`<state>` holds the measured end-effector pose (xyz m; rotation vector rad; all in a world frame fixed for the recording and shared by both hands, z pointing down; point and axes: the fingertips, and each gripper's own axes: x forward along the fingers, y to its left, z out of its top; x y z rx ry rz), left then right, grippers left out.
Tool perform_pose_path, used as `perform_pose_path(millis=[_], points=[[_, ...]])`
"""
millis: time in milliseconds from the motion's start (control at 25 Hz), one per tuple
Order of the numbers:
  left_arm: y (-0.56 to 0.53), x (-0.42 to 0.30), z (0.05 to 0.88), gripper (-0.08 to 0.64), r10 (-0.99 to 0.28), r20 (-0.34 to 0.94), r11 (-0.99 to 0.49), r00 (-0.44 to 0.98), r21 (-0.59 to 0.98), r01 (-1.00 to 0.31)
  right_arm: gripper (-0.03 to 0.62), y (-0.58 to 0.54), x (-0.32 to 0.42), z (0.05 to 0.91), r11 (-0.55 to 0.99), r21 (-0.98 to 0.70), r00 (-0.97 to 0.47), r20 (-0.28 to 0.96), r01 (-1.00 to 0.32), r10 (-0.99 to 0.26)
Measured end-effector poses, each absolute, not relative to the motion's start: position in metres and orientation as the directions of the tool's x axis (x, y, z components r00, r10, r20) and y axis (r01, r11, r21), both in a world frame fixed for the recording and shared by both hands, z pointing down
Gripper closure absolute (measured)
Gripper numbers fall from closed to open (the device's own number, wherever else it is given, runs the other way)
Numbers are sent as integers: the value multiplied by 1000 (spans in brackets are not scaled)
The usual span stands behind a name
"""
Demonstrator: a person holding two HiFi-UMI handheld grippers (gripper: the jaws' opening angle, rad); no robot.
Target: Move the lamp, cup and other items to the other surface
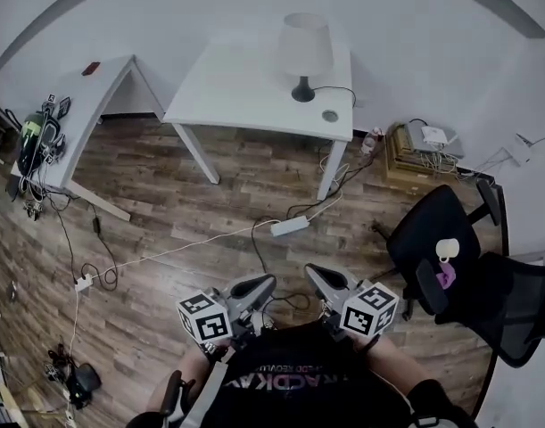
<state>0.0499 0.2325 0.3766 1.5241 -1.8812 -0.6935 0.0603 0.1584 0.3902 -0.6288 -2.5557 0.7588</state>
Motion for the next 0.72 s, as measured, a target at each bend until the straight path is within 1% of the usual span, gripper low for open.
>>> perform_pose_path(millis=[120, 240, 520, 720], points=[[260, 50, 377, 557, -975, 131, 217, -177, 722, -657, 588, 195, 59, 387, 729, -582, -782, 237, 360, 576], [283, 51, 377, 557, -972, 125, 226, -197, 721, -656, 588, 218, 57, 382, 722, -564, -764, 229, 400, 603], [316, 55, 382, 557, -969, 121, 237, -216, 713, -660, 588, 263, 65, 387, 709, -535, -730, 228, 459, 645], [326, 54, 385, 557, -970, 108, 228, -219, 719, -656, 588, 271, 65, 389, 711, -535, -728, 234, 457, 645]])
